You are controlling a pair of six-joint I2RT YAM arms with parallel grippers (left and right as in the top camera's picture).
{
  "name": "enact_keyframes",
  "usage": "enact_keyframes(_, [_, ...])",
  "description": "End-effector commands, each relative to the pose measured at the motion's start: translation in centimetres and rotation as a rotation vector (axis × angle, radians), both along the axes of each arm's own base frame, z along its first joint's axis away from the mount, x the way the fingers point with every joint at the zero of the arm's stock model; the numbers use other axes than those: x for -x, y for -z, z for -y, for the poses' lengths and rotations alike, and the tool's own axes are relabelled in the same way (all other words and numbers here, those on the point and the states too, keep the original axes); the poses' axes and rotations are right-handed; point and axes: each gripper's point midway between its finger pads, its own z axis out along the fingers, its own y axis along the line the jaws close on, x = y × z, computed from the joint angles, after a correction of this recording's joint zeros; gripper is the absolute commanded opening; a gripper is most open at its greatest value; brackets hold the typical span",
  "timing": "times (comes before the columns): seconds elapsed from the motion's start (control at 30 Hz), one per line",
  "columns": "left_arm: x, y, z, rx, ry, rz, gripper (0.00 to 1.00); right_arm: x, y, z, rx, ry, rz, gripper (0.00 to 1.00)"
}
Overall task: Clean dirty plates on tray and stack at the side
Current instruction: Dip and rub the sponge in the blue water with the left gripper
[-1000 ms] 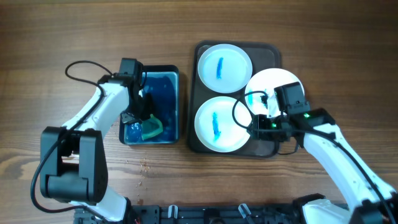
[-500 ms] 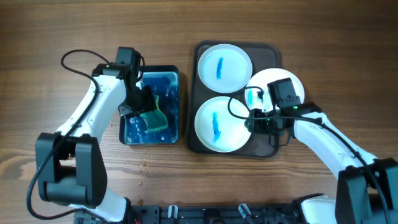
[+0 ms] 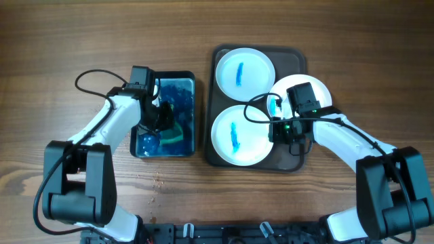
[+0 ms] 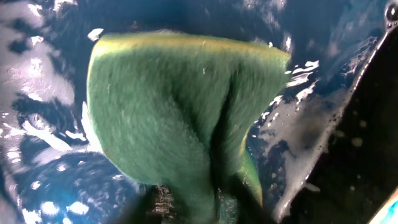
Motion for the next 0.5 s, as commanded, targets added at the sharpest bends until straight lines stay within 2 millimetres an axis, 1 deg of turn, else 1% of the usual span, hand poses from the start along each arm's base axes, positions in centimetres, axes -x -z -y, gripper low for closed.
enact_keyframes(0.0, [0.8,1.1,0.3,0.015,0.004,-0.017,0.04,1.3,1.9,0.8,0.054,0.031,-0.075,0.05])
enact_keyframes(0.17, [0.9,1.2,0.3,0.012,0.017,-0.017,0.04,1.7,2.0,0.9,0.058,0.03,-0.092,0.05])
enact_keyframes(0.23, [0.8,0.4,0.2,0.012,0.022,-0.016,0.04,1.8,2.0,0.9,0.06,0.03,-0.099,0.05])
enact_keyframes(0.27, [0.4,-0.4,0.2,0.012,0.03,-0.008,0.04,1.9,2.0,0.9,0.061,0.03,-0.103,0.05])
enact_keyframes(0.3, [-0.4,-2.5,0.3,0.01,0.057,0.018,0.04,2.0,2.0,1.0,0.062,0.03,-0.107,0.05])
enact_keyframes(0.4, [-1.9,-6.7,0.4,0.004,0.094,0.076,0.04,2.0,2.0,1.0,0.062,0.031,-0.105,0.05])
enact_keyframes(0.47, [-2.8,-9.4,0.2,-0.026,0.095,0.116,0.04,2.0,2.0,1.0,0.062,0.031,-0.105,0.05])
